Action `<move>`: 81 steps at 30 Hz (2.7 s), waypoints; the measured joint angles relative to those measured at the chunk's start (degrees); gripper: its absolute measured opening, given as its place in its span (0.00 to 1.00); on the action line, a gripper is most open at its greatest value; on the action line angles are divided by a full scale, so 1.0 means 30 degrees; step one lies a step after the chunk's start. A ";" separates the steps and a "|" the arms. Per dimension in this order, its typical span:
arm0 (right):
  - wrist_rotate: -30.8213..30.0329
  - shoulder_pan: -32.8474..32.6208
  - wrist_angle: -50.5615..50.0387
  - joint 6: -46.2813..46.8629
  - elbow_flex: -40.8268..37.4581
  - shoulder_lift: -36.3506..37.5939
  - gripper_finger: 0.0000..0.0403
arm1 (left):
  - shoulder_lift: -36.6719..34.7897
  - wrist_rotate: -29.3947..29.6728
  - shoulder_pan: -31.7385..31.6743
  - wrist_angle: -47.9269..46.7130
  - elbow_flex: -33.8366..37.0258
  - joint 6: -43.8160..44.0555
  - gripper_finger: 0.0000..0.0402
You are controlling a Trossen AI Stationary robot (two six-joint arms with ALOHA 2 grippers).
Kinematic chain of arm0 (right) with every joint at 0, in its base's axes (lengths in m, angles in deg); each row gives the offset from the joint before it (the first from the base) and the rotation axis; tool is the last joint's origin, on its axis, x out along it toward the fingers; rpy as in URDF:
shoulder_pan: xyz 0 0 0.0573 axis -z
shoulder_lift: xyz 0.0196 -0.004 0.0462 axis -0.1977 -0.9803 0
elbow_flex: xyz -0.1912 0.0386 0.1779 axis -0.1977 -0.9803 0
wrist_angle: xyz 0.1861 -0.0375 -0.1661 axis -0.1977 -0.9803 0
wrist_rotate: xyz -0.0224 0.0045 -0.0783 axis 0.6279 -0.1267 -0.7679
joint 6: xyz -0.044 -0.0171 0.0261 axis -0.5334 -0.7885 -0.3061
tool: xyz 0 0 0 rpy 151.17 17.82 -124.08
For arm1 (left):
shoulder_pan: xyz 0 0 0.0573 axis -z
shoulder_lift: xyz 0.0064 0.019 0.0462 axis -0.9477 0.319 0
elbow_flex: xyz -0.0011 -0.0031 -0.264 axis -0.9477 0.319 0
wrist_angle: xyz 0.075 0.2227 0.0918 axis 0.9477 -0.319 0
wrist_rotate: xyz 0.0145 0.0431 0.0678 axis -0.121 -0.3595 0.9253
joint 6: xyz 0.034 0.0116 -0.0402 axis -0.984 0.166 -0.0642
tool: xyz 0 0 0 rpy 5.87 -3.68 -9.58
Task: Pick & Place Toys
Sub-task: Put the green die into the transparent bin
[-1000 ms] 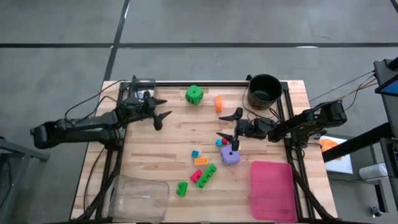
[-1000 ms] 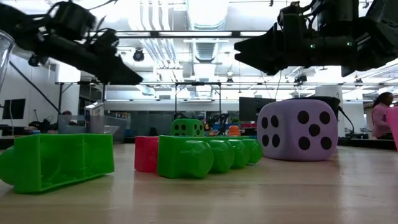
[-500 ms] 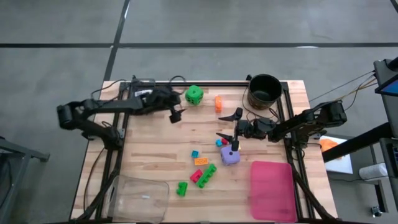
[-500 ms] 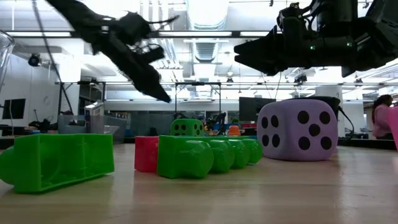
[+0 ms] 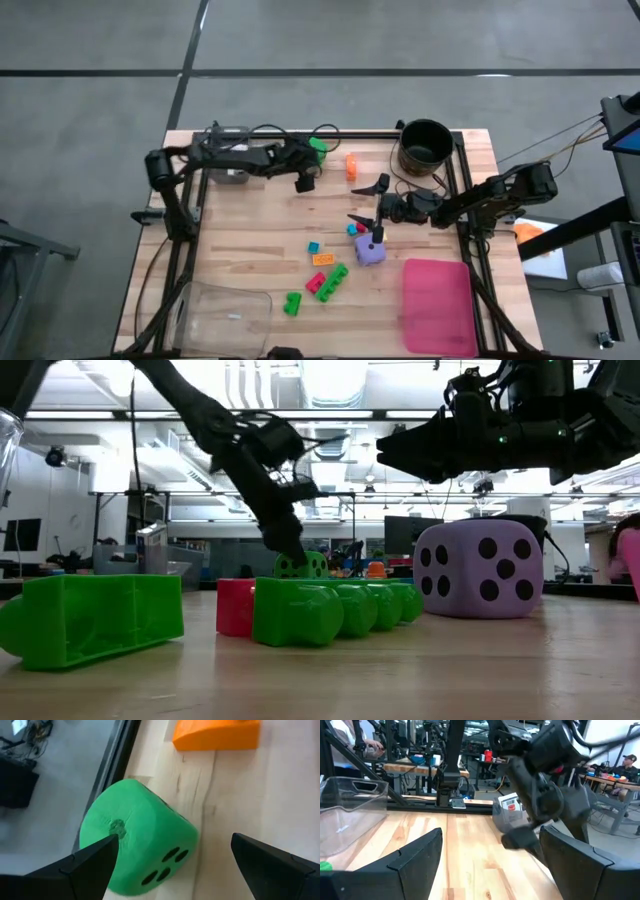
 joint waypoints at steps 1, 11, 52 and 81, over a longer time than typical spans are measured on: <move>-0.0002 0.0000 -0.0018 0.0000 0.0000 0.0000 0.82 | 0.0307 0.0343 0.0007 -0.0014 -0.0240 0.0055 0.96; -0.0002 0.0000 -0.0212 0.0015 0.0000 0.0000 0.82 | 0.1548 0.1835 -0.0058 -0.0546 -0.1267 0.0391 0.91; 0.0005 -0.0007 -0.0506 0.0201 0.0029 0.0000 0.82 | 0.0211 0.1574 0.4200 -0.3359 -0.1108 0.2510 0.01; 0.0013 -0.0007 -0.0923 0.0488 0.0146 -0.0007 0.82 | -0.1875 0.2162 0.2557 -0.4055 0.0110 -0.0292 0.27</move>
